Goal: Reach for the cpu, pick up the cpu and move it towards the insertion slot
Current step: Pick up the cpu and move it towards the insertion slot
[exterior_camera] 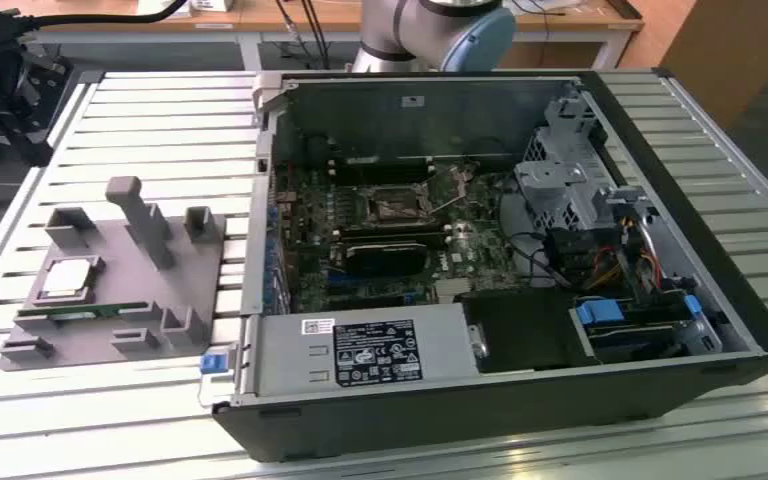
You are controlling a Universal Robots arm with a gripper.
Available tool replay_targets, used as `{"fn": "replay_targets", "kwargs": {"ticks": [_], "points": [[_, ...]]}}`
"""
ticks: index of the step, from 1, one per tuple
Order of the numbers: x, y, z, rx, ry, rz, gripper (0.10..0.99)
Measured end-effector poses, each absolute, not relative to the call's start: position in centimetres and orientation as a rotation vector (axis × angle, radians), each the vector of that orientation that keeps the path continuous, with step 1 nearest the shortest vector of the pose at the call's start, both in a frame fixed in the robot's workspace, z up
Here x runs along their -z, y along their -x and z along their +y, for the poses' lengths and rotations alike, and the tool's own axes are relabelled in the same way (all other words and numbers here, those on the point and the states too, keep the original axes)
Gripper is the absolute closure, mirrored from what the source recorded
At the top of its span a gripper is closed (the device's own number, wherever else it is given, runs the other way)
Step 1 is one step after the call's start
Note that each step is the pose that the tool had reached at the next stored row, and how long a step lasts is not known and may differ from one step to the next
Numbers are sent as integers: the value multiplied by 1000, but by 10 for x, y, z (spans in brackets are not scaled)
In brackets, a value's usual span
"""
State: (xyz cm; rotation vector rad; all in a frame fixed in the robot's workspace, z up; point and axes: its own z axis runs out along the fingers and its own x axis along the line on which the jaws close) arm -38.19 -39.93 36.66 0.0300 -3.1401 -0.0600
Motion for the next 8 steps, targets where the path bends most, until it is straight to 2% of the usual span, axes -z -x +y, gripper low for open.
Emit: {"fn": "replay_targets", "kwargs": {"ticks": [8], "points": [[-367,382,-399,60,-30,-3140,980]]}}
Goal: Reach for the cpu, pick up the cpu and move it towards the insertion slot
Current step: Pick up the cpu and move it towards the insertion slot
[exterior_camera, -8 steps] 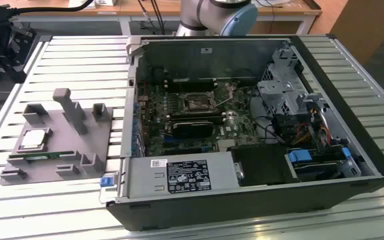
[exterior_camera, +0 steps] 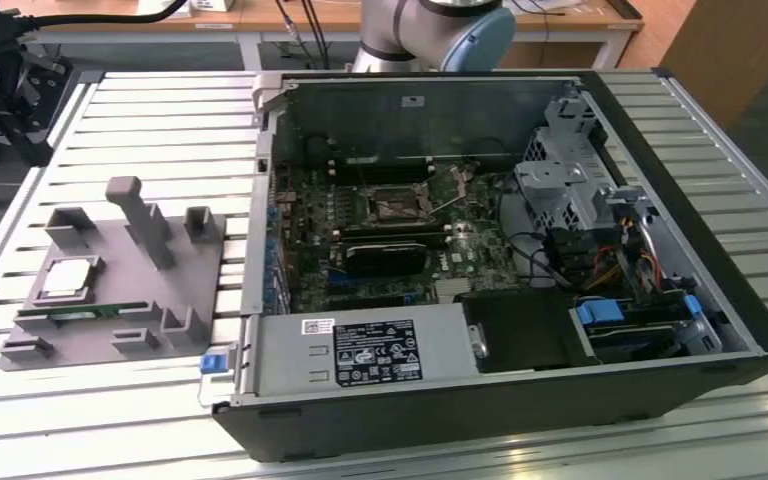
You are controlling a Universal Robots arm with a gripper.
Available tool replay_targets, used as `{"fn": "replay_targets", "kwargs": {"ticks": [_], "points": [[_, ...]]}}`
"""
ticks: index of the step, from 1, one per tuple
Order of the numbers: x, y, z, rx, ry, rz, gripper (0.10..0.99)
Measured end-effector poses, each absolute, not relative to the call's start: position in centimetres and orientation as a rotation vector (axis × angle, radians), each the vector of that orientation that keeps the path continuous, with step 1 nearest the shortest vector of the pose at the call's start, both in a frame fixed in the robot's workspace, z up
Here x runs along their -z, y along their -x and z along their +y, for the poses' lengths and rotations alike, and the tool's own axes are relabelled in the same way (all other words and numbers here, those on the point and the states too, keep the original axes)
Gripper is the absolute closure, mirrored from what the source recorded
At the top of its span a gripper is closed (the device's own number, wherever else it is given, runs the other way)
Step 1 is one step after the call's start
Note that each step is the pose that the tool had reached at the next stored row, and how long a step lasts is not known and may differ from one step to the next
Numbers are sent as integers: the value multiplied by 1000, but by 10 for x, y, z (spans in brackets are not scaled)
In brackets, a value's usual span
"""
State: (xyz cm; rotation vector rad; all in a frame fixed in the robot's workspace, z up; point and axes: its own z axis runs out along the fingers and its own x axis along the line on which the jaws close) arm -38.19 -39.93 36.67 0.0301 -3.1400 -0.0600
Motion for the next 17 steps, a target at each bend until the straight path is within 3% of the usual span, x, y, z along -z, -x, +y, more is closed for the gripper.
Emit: {"fn": "replay_targets", "kwargs": {"ticks": [17], "points": [[-359,423,-405,63,-30,-3140,980]]}}
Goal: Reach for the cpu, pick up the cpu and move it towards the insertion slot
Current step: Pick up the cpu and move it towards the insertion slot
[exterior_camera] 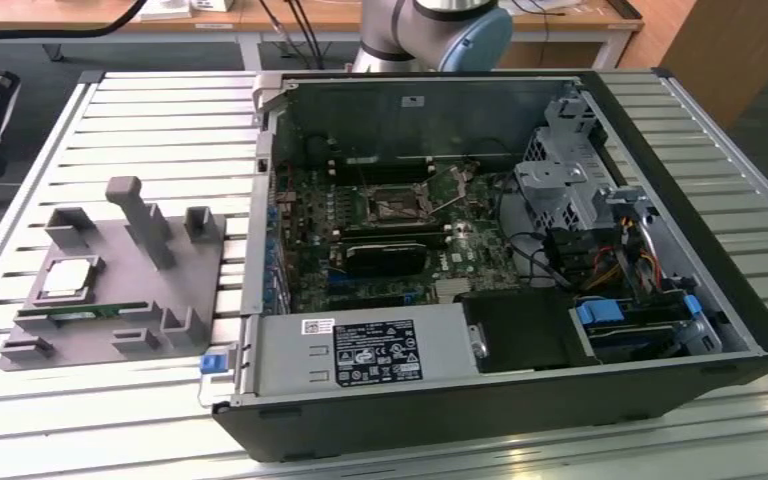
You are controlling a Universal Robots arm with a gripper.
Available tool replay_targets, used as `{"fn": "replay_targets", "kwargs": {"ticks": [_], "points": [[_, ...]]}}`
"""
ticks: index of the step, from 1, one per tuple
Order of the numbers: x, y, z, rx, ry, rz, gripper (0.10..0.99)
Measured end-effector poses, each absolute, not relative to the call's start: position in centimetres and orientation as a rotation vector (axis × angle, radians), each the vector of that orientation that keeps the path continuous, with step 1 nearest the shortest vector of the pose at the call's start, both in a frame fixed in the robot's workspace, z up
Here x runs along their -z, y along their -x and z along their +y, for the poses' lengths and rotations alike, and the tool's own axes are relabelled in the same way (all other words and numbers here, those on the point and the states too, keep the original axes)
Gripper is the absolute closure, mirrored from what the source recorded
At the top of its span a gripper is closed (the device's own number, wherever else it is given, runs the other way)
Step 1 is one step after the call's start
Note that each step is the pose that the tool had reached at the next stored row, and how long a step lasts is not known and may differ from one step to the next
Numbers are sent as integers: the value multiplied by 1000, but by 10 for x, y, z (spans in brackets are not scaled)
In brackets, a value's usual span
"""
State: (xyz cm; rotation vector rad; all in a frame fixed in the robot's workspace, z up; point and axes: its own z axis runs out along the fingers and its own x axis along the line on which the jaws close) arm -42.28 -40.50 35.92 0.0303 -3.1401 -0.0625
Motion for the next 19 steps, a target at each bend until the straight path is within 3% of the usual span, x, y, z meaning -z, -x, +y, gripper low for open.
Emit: {"fn": "replay_targets", "kwargs": {"ticks": [1,3,4,6,7,9,10,12,19], "points": [[-359,423,-405,63,-30,-3140,973],[-357,423,-407,63,-30,-3140,851],[-356,423,-407,63,-30,-3140,851],[-353,423,-409,63,-30,-3140,733],[-351,423,-409,63,-30,-3140,733],[-347,423,-410,63,-30,-3139,620],[-346,423,-410,63,-30,-3138,620],[-342,423,-410,63,-30,-3136,502],[-330,423,-412,63,-30,-3131,322]]}}
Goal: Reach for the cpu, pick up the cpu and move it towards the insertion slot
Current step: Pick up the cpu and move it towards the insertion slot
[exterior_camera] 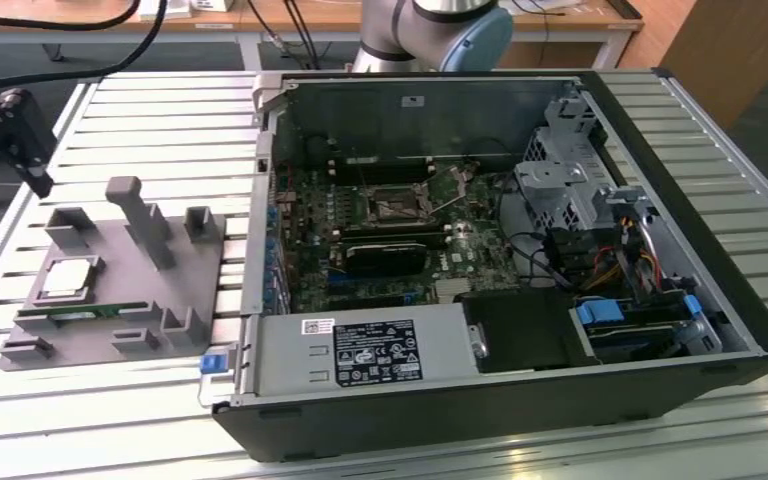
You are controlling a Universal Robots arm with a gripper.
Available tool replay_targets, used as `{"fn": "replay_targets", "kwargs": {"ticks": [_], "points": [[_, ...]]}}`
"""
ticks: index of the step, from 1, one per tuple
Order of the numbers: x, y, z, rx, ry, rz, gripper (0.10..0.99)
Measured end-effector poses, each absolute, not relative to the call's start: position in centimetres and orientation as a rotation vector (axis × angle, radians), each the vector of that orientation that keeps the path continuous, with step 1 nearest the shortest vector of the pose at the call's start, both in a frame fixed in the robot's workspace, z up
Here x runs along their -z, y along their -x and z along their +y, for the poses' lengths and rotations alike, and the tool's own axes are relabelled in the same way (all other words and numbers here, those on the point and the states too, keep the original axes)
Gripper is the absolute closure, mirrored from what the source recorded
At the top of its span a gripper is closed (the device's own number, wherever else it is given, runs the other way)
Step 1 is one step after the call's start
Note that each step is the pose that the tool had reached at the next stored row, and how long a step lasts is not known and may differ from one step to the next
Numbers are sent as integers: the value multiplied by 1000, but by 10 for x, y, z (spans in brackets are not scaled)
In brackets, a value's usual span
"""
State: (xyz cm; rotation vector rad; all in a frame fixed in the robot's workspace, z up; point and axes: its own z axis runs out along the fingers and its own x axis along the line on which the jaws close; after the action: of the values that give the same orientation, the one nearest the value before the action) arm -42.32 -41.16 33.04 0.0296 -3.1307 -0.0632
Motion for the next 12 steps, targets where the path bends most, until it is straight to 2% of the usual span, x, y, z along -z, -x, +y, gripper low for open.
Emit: {"fn": "replay_targets", "kwargs": {"ticks": [12], "points": [[-315,423,-412,63,-29,-3126,322]]}}
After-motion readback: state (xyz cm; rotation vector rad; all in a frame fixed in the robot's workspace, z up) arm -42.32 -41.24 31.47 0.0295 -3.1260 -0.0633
